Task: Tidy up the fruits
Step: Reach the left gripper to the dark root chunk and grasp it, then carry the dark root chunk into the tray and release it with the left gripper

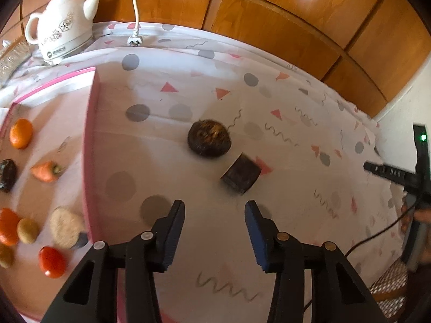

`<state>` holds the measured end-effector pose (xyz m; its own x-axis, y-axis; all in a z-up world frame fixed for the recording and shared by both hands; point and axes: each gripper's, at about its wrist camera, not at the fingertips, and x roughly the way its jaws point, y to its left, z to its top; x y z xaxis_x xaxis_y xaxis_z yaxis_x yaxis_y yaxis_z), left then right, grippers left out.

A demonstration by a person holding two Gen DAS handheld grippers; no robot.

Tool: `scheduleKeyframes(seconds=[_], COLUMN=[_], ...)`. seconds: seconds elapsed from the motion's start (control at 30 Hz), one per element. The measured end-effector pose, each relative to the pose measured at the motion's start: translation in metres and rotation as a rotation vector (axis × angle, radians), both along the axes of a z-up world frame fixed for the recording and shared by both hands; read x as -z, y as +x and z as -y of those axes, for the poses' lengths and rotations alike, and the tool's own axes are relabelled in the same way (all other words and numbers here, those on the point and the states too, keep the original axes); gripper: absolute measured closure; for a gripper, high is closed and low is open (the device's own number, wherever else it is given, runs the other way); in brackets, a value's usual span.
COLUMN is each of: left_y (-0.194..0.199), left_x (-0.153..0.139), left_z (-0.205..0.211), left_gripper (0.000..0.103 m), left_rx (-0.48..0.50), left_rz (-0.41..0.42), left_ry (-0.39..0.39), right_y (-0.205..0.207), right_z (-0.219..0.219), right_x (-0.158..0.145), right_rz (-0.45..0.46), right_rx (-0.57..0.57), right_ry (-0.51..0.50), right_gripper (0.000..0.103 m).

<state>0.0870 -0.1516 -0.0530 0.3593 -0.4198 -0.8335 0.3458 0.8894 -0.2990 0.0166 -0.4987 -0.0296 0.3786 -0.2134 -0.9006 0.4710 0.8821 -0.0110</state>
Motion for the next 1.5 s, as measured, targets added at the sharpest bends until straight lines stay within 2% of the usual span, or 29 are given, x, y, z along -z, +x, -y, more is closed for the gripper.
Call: scheduleKeyframes(seconds=[0.1,0.13,0.27,0.3,0.43,0.57,0.63,0.73,0.9,1.17,1.5], left_y=[0.009,0.012,0.015,0.016,0.024,0.030,0.033,0.034,0.036,0.022,0.017], left_x=[0.005,0.006,0.003,0.003,0.010,0.016,0.020,0.024,0.029,0.027,0.026], left_z=[0.006,0.007,0.020,0.022,0.031,0.037,0.041,0.047,0.048,0.062,0.062], left_gripper=[0.044,0.043,0.036,0.029,0.028,0.032,0.049,0.060,0.059,0.060,0.060], left_rx=[-0.015,-0.026,-0.022,-0.020,-0.016,-0.020,-0.025,-0.039,-0.039,0.007,0.017], left_rz=[-0.031,-0.033,0.012,0.026,-0.016,-0.046,-0.067,-0.052,-0.035,0.066,0.095], left_ry=[-0.043,-0.055,-0.056,-0.051,-0.067,-0.096,-0.088,-0.045,-0.057,0.050,0.058], right_y=[-0.001,-0.001,-0.007,-0.009,-0.012,-0.010,-0.008,-0.008,-0.007,-0.007,-0.015], right_z=[0.003,0.005,0.019,0.024,0.030,0.026,0.025,0.024,0.022,0.023,0.044], right_x=[0.000,-0.001,-0.004,-0.005,-0.005,-0.004,-0.003,-0.002,-0.002,-0.003,-0.004], right_rz=[0.003,0.007,0.033,0.041,0.054,0.051,0.048,0.044,0.040,0.044,0.065], right_rx=[0.008,0.013,0.069,0.088,0.119,0.100,0.095,0.092,0.085,0.088,0.181], right_ry=[0.004,0.007,0.028,0.036,0.059,0.061,0.064,0.065,0.064,0.055,0.072], right_gripper=[0.065,0.065,0.065,0.065,0.064,0.064,0.064,0.064,0.064,0.064,0.064])
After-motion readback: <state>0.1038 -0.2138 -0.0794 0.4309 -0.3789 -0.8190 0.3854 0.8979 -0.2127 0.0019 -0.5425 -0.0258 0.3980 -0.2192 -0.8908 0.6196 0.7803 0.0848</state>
